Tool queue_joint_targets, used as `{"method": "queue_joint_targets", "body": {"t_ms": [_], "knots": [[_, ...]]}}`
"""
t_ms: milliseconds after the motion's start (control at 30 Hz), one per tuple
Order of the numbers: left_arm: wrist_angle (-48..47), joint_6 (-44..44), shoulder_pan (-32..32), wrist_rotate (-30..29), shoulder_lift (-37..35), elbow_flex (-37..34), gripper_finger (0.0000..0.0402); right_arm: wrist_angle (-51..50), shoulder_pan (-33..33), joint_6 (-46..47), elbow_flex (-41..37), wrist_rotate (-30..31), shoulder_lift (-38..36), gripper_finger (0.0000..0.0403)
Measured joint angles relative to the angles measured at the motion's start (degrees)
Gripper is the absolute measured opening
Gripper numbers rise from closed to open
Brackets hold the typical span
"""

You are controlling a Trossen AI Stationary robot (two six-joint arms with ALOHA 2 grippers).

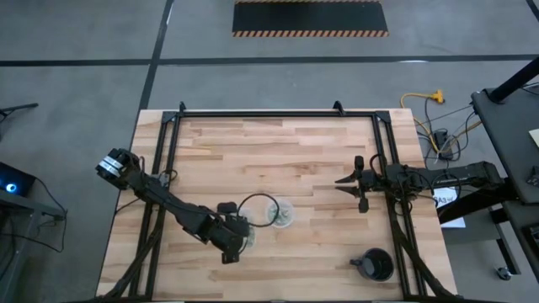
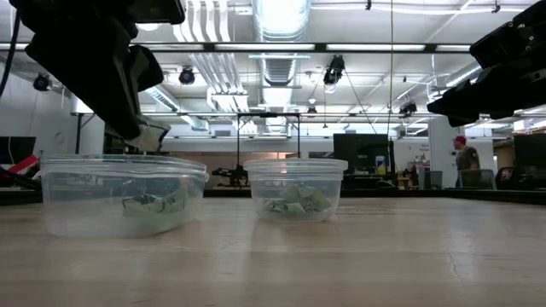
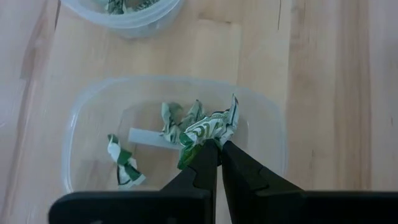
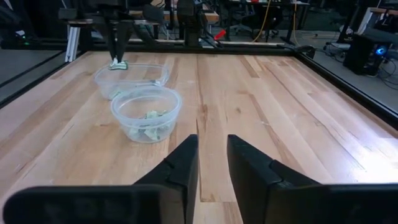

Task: Pick and place items into bin
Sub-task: Put the stevia packet into the left transparent bin, then return to Home Position

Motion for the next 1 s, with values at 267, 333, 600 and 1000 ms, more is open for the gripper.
{"method": "queue_joint_targets", "body": {"t_ms": [267, 333, 600, 1000], "knots": [[-1.3, -0.1, 0.4, 0.0, 0.0, 0.0, 0.0000, 0.0, 0.0, 0.0, 0.0, 0.0, 0.0, 0.0068], [-1.4, -0.1, 0.5, 0.1, -0.1, 0.0, 0.0000, 0.0, 0.0, 0.1, 0.0, 0.0, 0.0, 0.0070], [-1.4, -0.2, 1.1, 2.8, -0.1, 0.0, 0.0030, 0.0, 0.0, 0.0, 0.0, 0.0, 0.0, 0.0081], [-1.4, 0.8, 1.2, 3.5, -1.3, 0.2, 0.0142, 0.0, 0.0, 0.0, 0.0, 0.0, 0.0, 0.0074]]}}
